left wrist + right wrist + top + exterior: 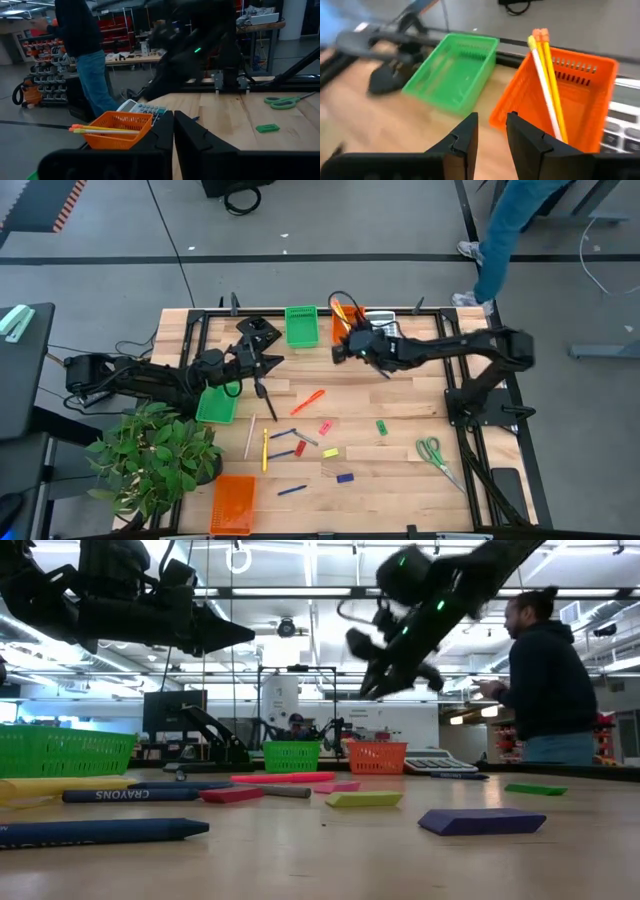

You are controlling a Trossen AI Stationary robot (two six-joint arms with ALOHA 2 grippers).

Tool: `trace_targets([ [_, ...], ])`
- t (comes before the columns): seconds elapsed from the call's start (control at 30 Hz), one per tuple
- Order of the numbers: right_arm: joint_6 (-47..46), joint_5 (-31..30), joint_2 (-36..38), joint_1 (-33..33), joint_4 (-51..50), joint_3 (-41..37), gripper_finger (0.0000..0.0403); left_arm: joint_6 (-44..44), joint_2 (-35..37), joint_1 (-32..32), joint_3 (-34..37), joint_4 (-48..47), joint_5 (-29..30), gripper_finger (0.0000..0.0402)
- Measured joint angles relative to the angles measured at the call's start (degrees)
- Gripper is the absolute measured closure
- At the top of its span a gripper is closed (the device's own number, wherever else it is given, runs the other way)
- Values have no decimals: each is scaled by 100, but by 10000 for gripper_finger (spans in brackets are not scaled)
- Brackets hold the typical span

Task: Sort crayons/erasers/pens/pencils in bins
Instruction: Put the orange pen into the top green bin

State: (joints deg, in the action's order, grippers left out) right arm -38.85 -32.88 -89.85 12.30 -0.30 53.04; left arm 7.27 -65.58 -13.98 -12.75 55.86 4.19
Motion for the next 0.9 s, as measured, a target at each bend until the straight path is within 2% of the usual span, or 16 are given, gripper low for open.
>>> trace_targets([
  [0.17, 379, -369, 658, -749, -1106, 1, 295, -60, -2, 50, 0, -291, -14, 382],
  [0.3, 454, -523, 727, -1295, -1894, -21, 295, -63, -2, 68, 1, -540, -24, 379],
  [0.43, 439, -442, 757, -1679, -1879, -488, 295, -208, -2, 66, -1, -524, -20, 383],
  [0.6, -141, 200, 853, -1952, -1835, -1092, 295, -429, -2, 66, -1, -481, -20, 384],
  [0.8, -583, 1345, 853, -2257, -1826, -1409, 295, -665, -2, 91, -1, -507, -36, 373],
  [0.9, -1109, 1501, 853, -2511, -1844, -1505, 295, -664, -2, 163, -1, -503, -42, 369],
])
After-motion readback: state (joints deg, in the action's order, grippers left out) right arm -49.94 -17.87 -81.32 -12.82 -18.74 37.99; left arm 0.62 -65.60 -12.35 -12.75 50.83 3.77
